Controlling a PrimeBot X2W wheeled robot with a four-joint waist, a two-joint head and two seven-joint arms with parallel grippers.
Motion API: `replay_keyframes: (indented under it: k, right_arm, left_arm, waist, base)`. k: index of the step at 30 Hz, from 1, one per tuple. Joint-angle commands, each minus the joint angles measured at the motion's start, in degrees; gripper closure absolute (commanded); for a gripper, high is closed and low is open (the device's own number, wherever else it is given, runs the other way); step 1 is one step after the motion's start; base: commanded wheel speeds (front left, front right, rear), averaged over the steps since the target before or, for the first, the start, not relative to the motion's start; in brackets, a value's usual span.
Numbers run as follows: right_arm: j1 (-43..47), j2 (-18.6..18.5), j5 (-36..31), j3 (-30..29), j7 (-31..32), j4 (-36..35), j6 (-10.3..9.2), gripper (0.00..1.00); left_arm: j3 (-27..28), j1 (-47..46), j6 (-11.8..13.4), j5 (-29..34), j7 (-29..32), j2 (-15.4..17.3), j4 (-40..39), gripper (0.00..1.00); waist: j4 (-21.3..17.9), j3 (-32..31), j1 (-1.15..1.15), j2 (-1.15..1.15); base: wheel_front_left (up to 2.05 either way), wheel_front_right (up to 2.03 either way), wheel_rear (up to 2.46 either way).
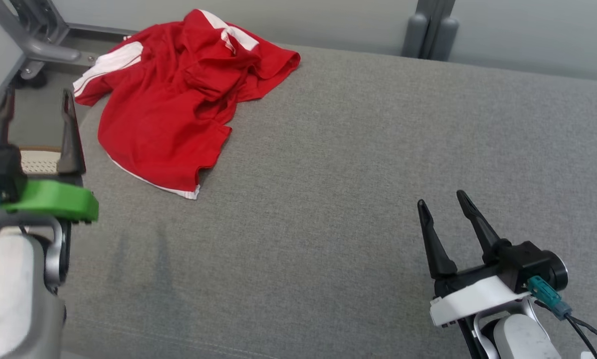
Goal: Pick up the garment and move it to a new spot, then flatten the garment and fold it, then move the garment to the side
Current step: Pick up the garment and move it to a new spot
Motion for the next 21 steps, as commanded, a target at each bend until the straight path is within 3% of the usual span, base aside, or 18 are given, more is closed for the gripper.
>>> replay_keyframes:
  k: [1,5,10,21]
  right_arm:
    - [-1.12,-0.26,-0.76,0.1,-0.19,-0.23,0.0,0.0]
    - [-3.15,-0.25,-1.85,0.57,-0.18,-0.35,-0.01,0.0]
    - [-5.41,-0.28,-3.16,0.86,-0.18,-1.25,-0.01,0.0]
    - [-8.28,-0.21,-9.28,-0.05,-0.18,-9.17,-0.01,0.0]
  left_arm:
    - [-0.93,-3.43,-1.29,0.79,1.37,0.84,1.3,0.0]
    - [-2.41,-12.54,-4.39,-0.54,5.41,2.28,6.96,0.0]
    - [-2.25,-21.96,-6.7,-6.71,13.0,2.0,17.39,0.0]
    - [-5.23,-33.99,-7.72,-9.26,17.41,5.97,32.3,0.0]
  waist:
    - [-3.43,4.14,0.0,0.0]
    - [-5.97,7.64,0.0,0.0]
    - [-9.84,13.05,0.0,0.0]
    - [-14.93,24.56,0.0,0.0]
  base:
    - [0.0,0.0,0.0]
    - [0.0,0.0,0.0]
    - [0.0,0.0,0.0]
    - [0.0,0.0,0.0]
